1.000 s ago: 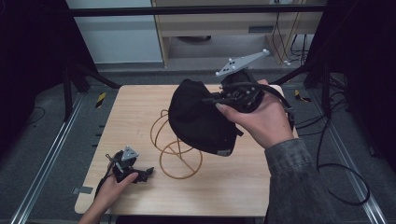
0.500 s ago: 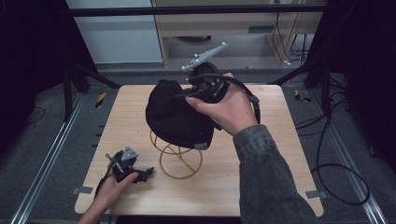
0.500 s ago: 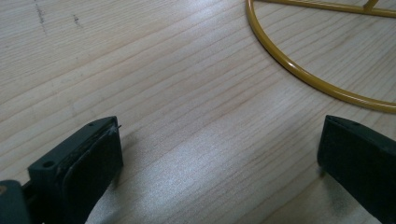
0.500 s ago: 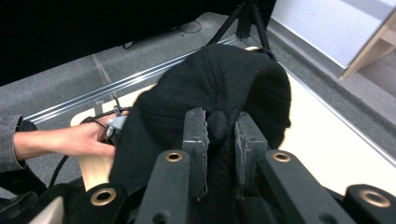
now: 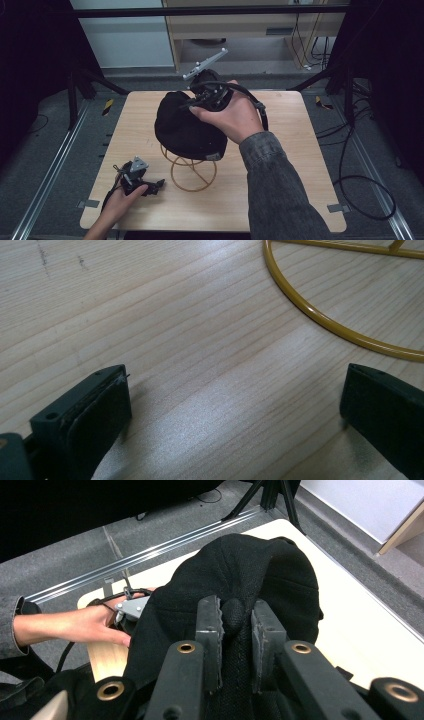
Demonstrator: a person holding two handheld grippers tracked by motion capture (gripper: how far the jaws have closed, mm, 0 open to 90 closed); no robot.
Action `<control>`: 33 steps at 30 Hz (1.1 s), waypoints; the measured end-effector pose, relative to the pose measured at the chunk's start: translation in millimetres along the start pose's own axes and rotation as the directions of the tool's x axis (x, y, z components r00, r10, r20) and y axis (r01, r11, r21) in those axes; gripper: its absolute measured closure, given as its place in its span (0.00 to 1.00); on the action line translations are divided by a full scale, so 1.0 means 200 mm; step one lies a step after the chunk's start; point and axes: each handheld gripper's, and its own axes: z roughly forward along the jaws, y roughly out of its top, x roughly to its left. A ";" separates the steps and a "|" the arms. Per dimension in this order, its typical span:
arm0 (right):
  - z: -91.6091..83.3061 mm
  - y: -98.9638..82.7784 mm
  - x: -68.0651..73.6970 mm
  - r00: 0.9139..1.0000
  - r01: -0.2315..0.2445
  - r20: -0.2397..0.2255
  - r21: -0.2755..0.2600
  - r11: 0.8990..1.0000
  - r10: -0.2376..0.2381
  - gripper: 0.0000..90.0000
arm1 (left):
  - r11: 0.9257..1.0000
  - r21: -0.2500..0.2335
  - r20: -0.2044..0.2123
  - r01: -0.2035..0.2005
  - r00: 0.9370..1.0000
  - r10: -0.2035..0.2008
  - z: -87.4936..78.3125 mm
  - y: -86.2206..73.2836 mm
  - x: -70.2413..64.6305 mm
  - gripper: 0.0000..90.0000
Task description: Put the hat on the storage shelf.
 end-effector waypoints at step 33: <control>0.21 -0.02 0.03 0.999 0.027 0.016 0.155 0.987 -0.030 0.85 | 1.000 -0.001 0.000 -0.005 1.000 0.005 0.00 0.00 0.00 0.00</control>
